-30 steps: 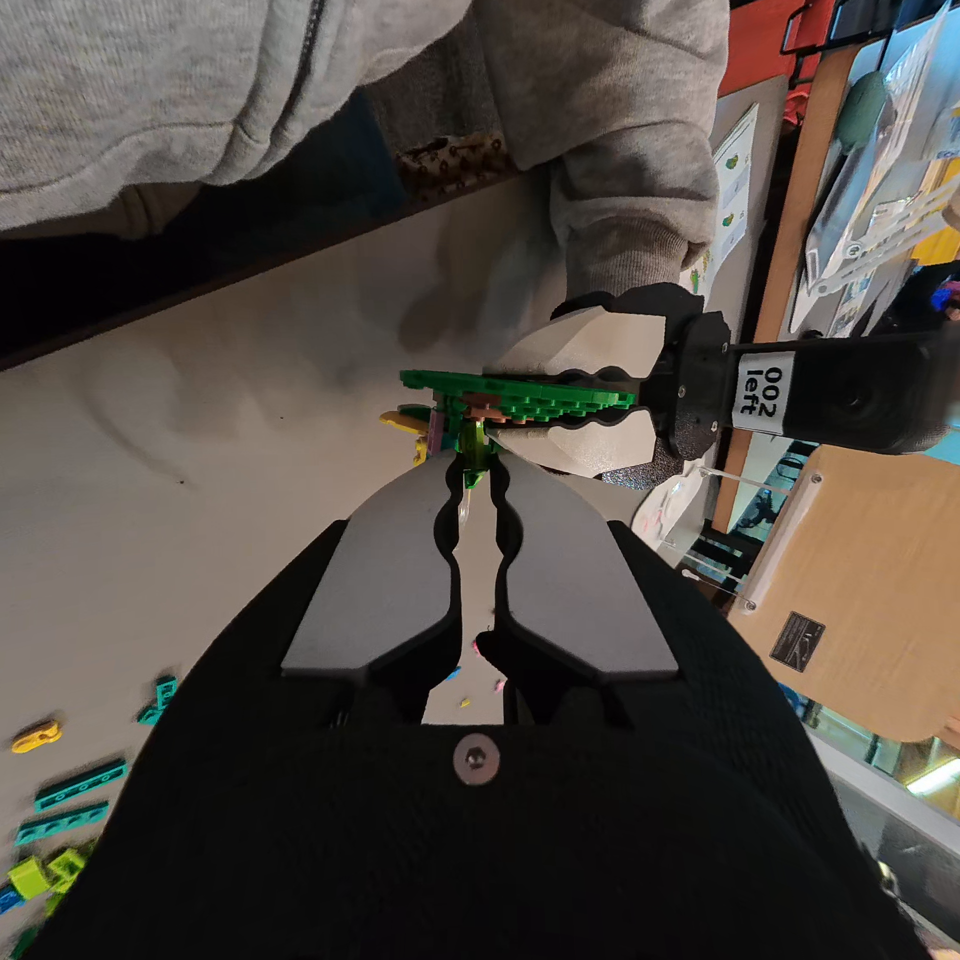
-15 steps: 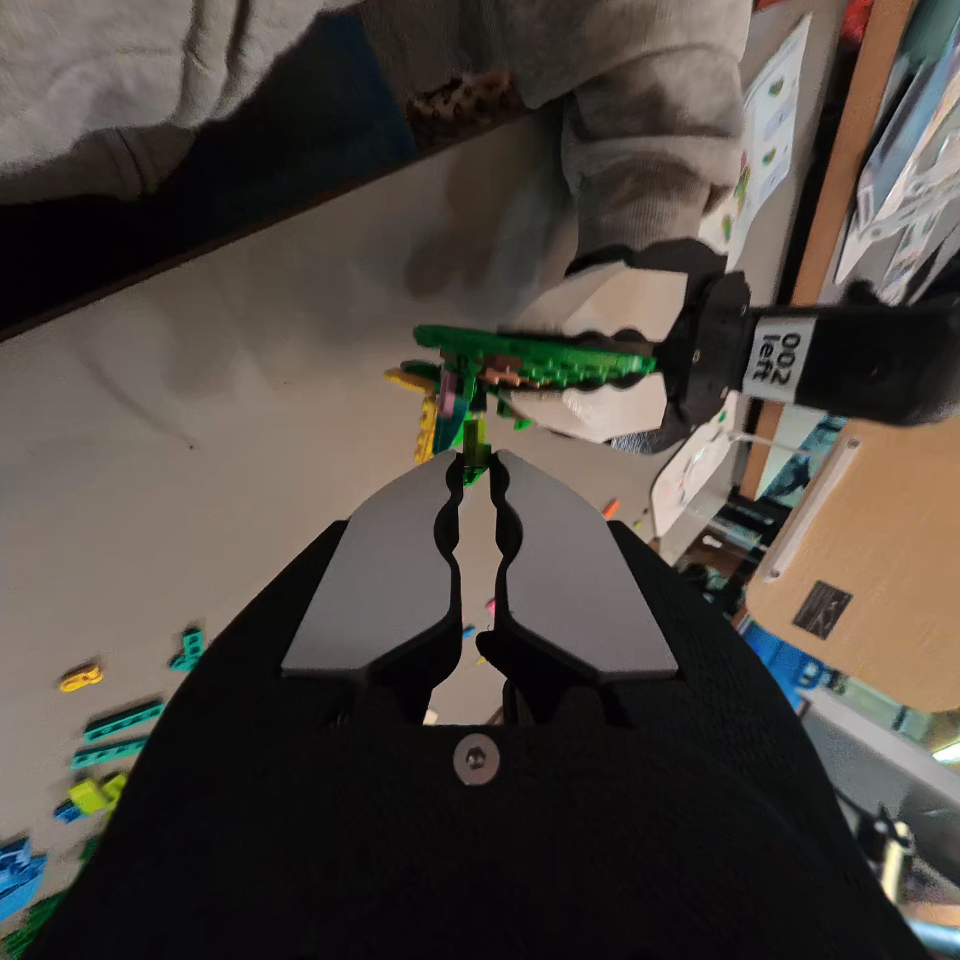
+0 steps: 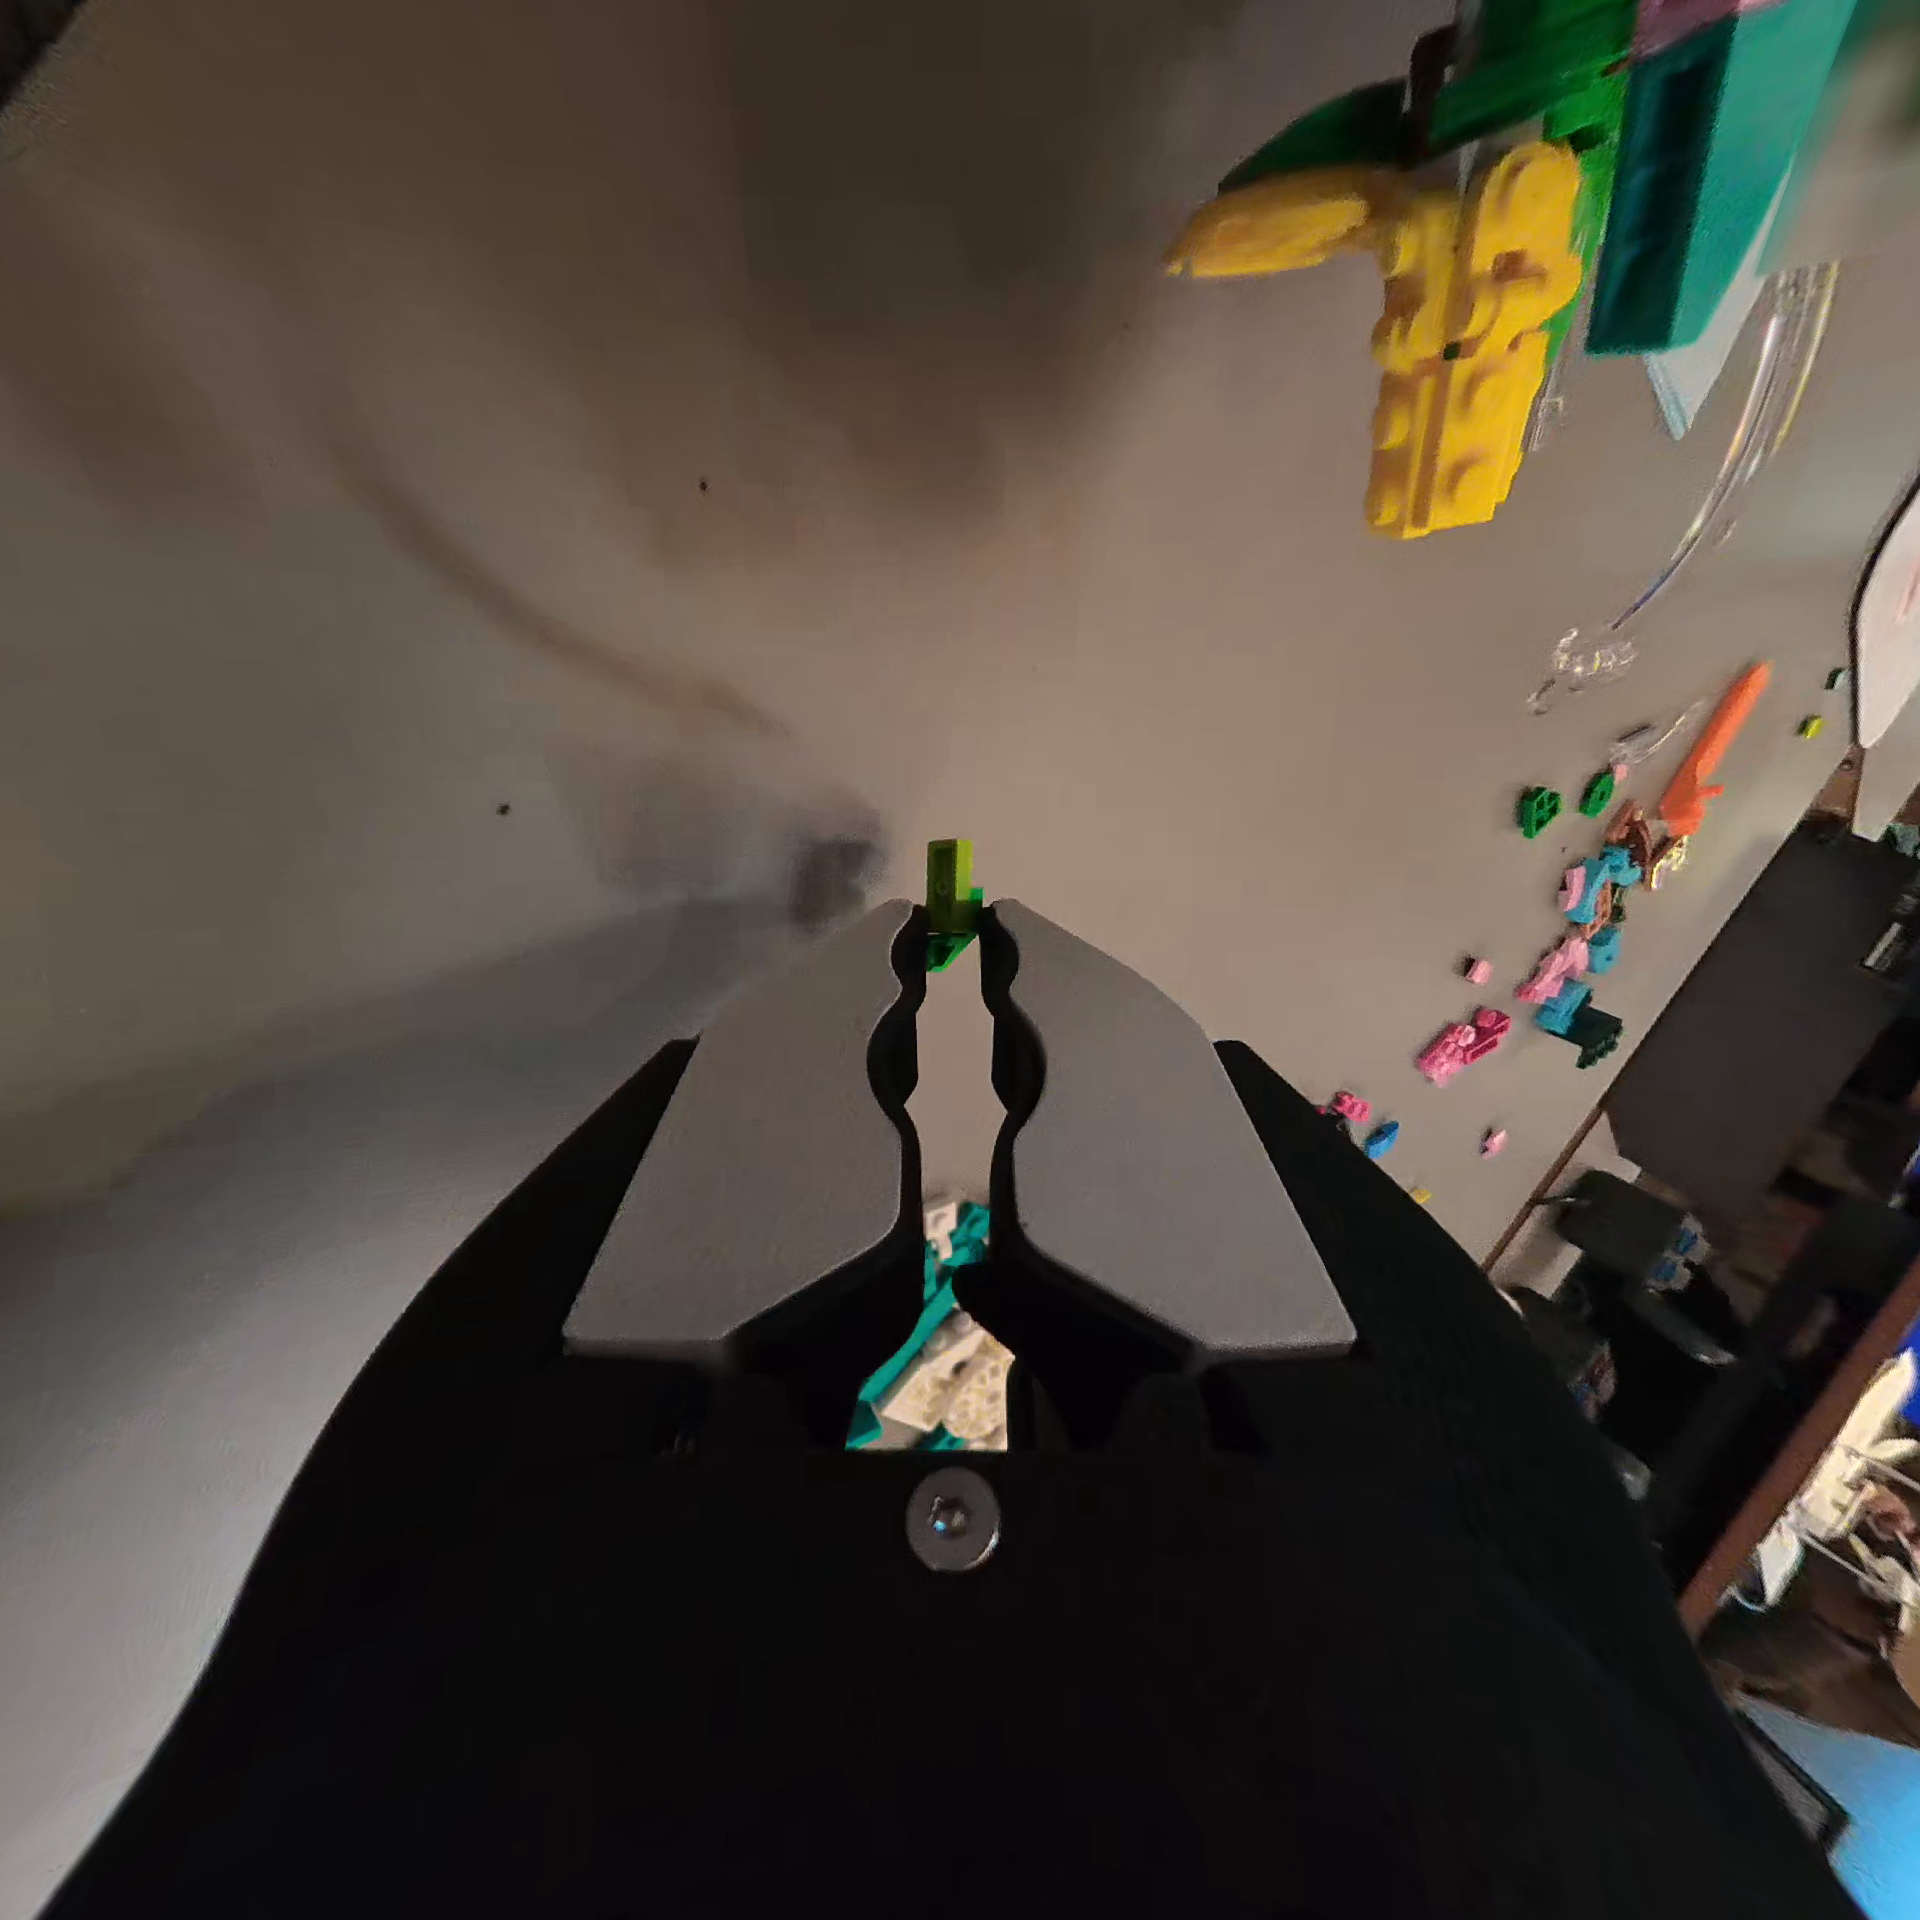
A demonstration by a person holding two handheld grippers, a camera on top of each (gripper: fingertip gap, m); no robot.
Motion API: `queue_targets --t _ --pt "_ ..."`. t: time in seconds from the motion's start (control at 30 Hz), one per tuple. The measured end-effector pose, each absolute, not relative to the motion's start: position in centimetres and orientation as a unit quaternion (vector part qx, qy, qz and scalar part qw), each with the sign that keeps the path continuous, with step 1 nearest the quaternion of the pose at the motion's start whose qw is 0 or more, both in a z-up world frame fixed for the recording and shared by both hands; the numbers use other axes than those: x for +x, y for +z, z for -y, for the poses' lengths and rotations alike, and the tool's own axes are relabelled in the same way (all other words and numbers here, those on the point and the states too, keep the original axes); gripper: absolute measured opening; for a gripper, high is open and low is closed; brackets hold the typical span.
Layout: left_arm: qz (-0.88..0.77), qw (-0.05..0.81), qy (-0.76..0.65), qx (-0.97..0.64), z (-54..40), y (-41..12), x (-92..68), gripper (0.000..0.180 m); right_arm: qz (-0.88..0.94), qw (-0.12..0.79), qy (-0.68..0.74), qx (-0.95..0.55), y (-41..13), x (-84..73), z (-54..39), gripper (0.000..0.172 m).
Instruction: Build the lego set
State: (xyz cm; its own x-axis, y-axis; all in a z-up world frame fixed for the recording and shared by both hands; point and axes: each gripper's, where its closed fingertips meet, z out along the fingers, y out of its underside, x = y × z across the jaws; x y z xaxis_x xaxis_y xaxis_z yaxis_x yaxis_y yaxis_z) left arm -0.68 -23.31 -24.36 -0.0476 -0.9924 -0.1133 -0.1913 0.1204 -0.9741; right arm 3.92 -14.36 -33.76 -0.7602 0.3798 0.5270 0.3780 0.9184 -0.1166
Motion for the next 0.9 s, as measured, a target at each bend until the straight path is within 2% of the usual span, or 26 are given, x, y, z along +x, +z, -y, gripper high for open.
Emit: queue_targets --t 0.27,0.63,0.9 --pt "-0.587 0.459 -0.424 -0.514 23.3 -24.9 -0.6 0.016 0.936 0.265 0.030 -0.230 -34.4 4.4 14.7 0.008" --pt "-0.589 0.454 -0.425 -0.516 23.4 -25.1 -0.6 0.015 0.895 0.183 0.173 -0.369 -34.1 4.8 15.3 0.018" --pt "-0.589 0.451 -0.430 -0.515 23.6 -25.1 -0.7 0.016 0.881 0.166 0.205 -0.393 -34.2 4.6 15.2 0.012"
